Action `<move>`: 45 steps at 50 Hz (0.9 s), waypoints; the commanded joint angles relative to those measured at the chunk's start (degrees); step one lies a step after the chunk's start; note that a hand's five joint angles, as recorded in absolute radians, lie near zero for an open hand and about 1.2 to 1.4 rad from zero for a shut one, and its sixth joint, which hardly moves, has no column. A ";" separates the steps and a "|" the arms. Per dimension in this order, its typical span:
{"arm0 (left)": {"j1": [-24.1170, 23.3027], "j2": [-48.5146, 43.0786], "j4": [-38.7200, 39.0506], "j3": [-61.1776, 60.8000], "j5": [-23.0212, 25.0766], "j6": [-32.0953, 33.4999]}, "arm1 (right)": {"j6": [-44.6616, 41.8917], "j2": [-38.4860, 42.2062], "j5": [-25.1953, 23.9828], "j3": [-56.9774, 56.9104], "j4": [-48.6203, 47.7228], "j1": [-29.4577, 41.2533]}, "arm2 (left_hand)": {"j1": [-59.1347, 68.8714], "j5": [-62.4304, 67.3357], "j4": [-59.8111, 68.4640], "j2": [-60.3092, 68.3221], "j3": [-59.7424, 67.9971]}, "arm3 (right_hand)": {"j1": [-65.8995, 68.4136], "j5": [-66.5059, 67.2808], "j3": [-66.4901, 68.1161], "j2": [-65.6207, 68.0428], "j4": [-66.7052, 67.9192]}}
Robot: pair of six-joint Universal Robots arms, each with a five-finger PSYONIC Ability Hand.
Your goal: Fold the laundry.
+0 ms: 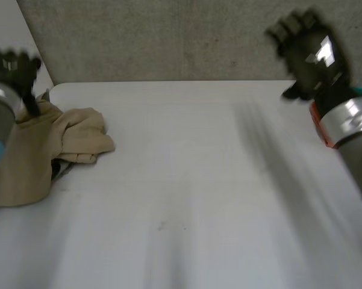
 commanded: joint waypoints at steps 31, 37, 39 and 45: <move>-27.64 5.81 7.90 -6.49 15.92 -23.08 | -4.83 -2.43 6.95 8.22 3.10 -3.76 | 68.68 67.18 68.10 68.02 67.81 | -3.94 -2.71 -2.07 -2.19 -2.32; -31.34 -6.22 6.76 -6.68 15.04 -20.54 | -4.83 -2.43 7.22 7.96 4.15 -4.29 | 68.68 67.18 68.10 68.02 67.81 | -3.94 -2.71 -2.07 -2.19 -2.32; -33.80 -10.01 5.19 -5.45 14.25 -17.82 | -4.83 -2.43 7.30 7.43 5.55 -4.29 | 36.05 34.55 35.46 35.38 35.17 | -3.94 -2.71 -2.07 -2.19 -2.32; -35.40 -8.28 0.79 -3.95 8.90 -11.31 | -4.74 -2.34 7.30 6.12 9.77 -4.20 | 8.01 6.51 7.42 7.34 7.13 | -3.94 -2.71 -2.07 -2.19 -2.32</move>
